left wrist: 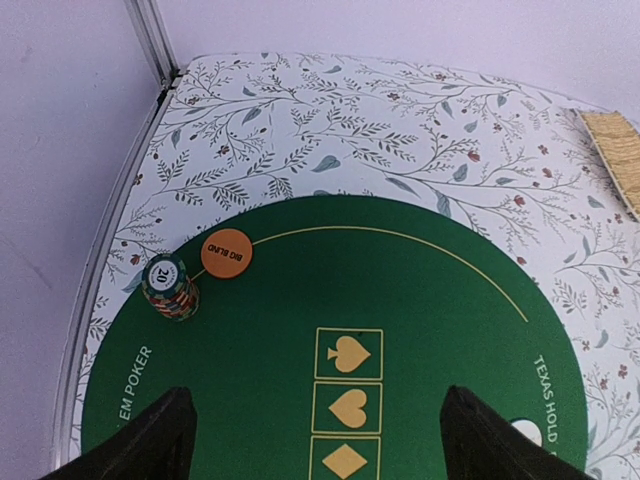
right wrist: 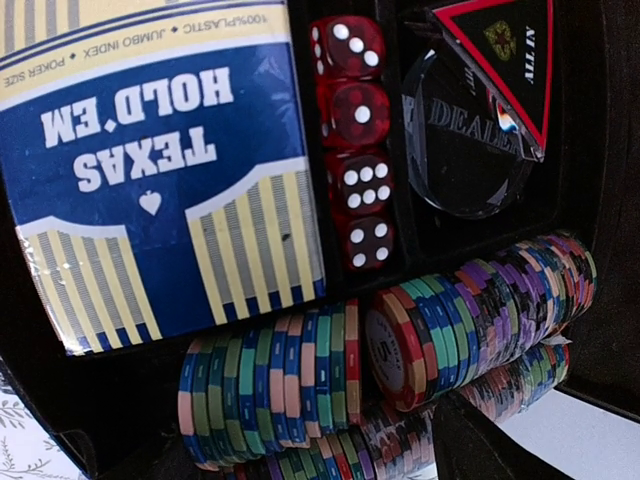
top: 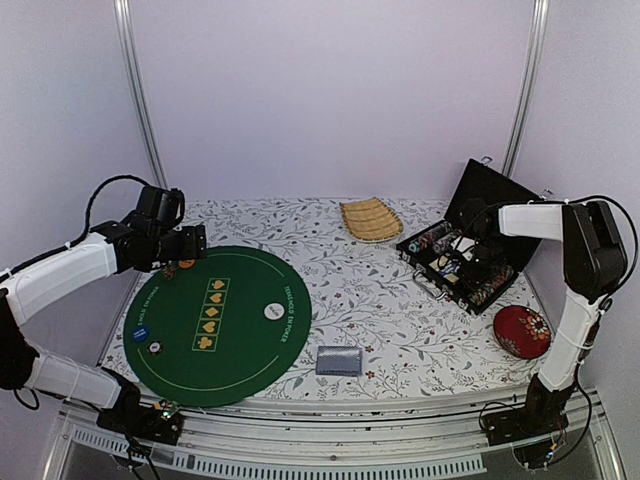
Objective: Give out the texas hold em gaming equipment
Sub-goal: Pick up the pile of poker chips from the chip case.
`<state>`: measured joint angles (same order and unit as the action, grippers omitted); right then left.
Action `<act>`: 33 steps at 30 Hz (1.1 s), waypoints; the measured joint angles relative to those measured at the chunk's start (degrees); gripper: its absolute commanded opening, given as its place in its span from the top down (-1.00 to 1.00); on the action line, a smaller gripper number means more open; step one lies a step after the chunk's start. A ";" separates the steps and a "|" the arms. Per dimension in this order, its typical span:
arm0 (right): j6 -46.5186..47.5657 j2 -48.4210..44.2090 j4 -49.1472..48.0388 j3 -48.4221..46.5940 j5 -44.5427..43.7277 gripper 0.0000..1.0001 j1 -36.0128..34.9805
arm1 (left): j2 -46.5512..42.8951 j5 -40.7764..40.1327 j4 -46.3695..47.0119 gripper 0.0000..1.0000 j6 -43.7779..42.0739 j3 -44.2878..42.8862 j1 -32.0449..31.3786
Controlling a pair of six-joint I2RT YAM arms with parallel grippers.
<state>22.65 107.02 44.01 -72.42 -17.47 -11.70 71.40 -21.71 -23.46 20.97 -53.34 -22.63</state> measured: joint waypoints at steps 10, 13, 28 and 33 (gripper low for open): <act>0.39 -0.35 0.55 0.17 2.01 -0.27 -3.02 | 0.63 0.02 0.00 -0.74 -0.02 0.00 0.00; 0.52 -0.46 0.50 0.17 1.97 -0.18 -3.06 | 0.63 0.02 0.00 -0.74 -0.02 0.00 0.00; 0.57 -1.92 0.55 0.52 5.07 -0.08 -4.07 | 0.83 0.09 0.00 -0.74 -0.07 0.00 0.00; 0.81 -2.01 0.26 0.63 6.43 -0.10 -3.98 | 1.01 0.07 0.00 -0.74 -0.48 0.00 0.00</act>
<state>23.46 105.01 44.27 -71.79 -11.05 -15.68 72.40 -21.65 -23.46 20.49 -53.34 -22.63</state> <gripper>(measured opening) 0.548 0.872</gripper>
